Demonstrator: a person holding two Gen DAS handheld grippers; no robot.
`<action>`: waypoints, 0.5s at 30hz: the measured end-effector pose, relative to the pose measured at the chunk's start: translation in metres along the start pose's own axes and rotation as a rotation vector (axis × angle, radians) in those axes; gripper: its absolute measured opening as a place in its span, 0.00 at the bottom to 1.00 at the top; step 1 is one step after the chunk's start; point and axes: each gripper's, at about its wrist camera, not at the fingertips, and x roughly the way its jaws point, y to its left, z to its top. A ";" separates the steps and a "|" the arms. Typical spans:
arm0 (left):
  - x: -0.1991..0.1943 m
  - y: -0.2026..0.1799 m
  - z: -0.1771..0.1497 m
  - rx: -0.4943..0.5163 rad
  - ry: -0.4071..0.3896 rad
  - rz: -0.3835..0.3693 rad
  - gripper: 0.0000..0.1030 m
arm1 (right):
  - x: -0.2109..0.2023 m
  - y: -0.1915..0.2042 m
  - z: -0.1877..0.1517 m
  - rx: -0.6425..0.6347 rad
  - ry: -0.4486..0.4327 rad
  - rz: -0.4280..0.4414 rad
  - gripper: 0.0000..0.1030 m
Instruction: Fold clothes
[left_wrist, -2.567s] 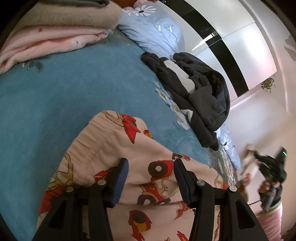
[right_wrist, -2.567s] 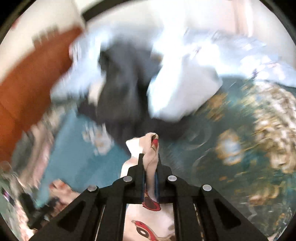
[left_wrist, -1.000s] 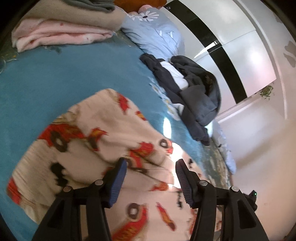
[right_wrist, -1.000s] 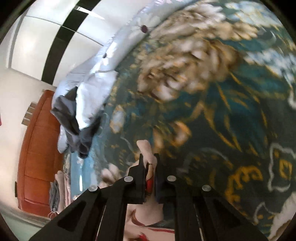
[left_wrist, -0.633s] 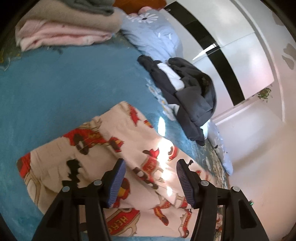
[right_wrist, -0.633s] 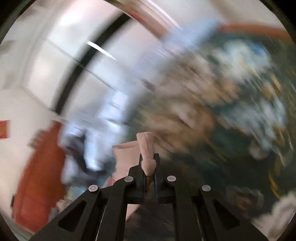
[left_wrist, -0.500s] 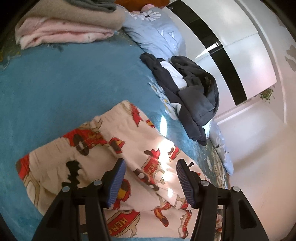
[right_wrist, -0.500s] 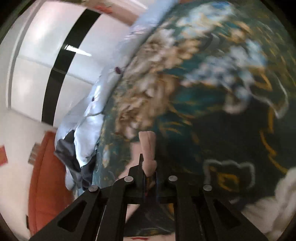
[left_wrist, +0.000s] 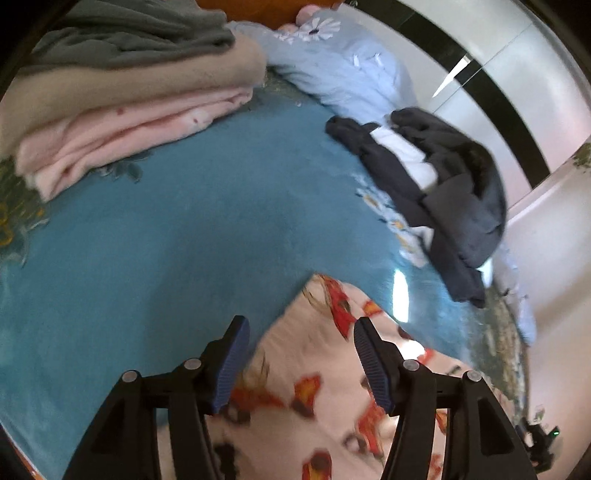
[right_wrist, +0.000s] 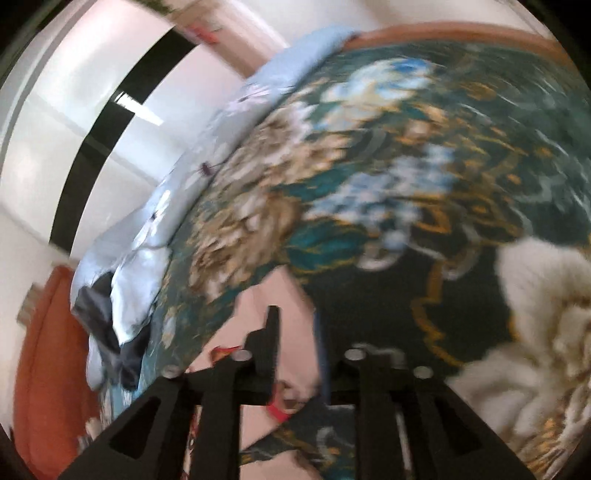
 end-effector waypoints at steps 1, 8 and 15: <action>0.006 -0.001 0.005 0.007 0.012 0.022 0.61 | 0.003 0.009 0.001 -0.032 0.013 0.008 0.40; 0.028 -0.016 0.017 0.070 0.042 0.125 0.63 | 0.048 0.056 0.009 -0.261 0.155 -0.061 0.60; 0.042 -0.036 0.015 0.142 0.045 0.202 0.61 | 0.071 0.061 0.021 -0.370 0.159 -0.197 0.65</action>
